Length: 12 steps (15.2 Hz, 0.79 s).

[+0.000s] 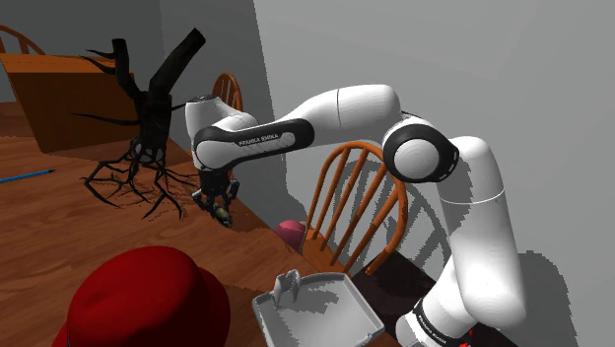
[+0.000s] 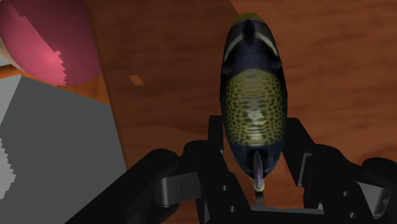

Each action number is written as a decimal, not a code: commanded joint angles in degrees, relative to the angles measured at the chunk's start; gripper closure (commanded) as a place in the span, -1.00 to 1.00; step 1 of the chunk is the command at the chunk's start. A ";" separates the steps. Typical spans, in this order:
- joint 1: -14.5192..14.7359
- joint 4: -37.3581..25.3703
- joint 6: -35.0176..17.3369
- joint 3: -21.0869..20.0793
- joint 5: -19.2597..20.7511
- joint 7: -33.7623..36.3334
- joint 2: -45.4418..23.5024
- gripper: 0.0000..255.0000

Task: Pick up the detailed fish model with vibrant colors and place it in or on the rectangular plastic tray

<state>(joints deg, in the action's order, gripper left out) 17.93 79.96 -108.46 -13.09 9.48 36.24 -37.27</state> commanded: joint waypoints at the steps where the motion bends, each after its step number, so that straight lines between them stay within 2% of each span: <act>1: 0.00 0.00 0.00 0.00 0.00 0.00 0.00 1.00; 5: 0.00 0.00 -0.01 0.00 0.00 0.00 0.00 1.00; 12: 0.01 -2.59 4.32 -0.27 -0.45 -0.36 1.78 1.00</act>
<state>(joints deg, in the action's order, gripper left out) 17.93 77.97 -104.83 -13.35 9.07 35.96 -35.56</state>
